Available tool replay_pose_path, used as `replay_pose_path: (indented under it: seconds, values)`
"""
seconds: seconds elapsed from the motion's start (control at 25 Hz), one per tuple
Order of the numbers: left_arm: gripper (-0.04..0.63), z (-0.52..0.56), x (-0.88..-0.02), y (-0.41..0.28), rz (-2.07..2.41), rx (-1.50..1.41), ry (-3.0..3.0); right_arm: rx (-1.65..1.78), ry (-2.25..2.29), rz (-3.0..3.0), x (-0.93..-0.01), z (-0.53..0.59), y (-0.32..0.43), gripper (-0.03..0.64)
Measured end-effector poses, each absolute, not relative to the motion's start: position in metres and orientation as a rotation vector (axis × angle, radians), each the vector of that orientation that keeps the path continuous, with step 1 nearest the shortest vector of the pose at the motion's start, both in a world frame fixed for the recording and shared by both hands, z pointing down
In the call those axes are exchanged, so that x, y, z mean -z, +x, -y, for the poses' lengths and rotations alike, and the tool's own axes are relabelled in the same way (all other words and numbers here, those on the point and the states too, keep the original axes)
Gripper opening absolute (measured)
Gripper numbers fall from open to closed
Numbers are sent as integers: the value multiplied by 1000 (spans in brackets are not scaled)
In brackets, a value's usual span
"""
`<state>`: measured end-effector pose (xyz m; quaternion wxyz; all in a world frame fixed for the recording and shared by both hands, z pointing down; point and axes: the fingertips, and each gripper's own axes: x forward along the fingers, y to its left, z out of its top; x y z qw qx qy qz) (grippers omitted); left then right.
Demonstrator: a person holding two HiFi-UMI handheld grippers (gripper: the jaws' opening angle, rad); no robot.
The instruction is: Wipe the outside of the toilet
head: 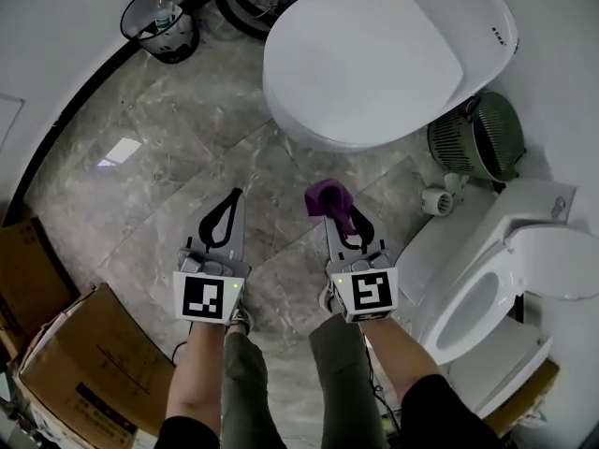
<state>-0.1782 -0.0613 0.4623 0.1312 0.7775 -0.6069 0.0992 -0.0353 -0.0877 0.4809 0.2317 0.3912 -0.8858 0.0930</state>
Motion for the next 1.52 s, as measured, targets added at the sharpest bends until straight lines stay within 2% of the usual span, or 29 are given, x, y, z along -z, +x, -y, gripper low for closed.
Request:
replay_pose_path:
  seconds: [0.44,0.8,1.28,1.52]
  values:
    - [3,100,-551,-141,1634,-229,2472,-159,1021,2570,-572,128,-45,86]
    - [3,138,-623,-115,1556,-209,2642,-106,987,2680,-608,154,-23,87]
    - [3,144,-654,-105,1525,-214,2641,-49,1088,2569,-618,197,73,103]
    - [3,150,-662,-84,1482,-259,2681,-19,1292,2503,-620,246,139,80]
